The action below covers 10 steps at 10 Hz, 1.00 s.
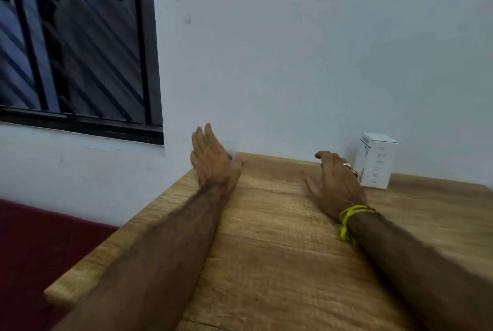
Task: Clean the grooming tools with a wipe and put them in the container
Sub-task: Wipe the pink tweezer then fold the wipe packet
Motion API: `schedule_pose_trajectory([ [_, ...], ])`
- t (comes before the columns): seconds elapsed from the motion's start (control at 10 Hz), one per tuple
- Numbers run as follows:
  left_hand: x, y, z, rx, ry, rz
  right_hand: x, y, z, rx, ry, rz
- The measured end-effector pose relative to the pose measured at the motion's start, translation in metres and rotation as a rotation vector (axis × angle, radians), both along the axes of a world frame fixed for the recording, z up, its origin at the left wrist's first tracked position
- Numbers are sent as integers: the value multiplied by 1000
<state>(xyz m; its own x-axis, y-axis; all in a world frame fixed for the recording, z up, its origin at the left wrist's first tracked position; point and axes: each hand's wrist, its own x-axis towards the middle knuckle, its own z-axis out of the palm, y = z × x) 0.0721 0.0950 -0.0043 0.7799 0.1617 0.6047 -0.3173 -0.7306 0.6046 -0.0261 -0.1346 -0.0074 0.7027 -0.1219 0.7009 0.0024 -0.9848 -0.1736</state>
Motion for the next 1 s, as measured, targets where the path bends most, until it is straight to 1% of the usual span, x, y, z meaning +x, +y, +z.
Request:
schedule_pose_trajectory([
  [0.1,32,7,1,-234,154,-5,6,-8,-2,90,22,46],
  [0.2,48,4,1,-314,210,-42,8,-13,-3,149,45,33],
  [0.3,55,-2,-1,-267,192,-81,12,-18,-2,200,78,13],
  [0.5,48,-7,-1,-165,139,-155,8,-18,-1,252,83,-18],
  [0.8,35,-7,3,-133,139,-154,5,-21,3,256,103,-58],
  [0.9,11,-9,6,84,5,-46,-3,-19,2,232,106,-42],
  [1.0,-17,-22,11,283,-123,-115,-6,-20,10,190,120,-80],
])
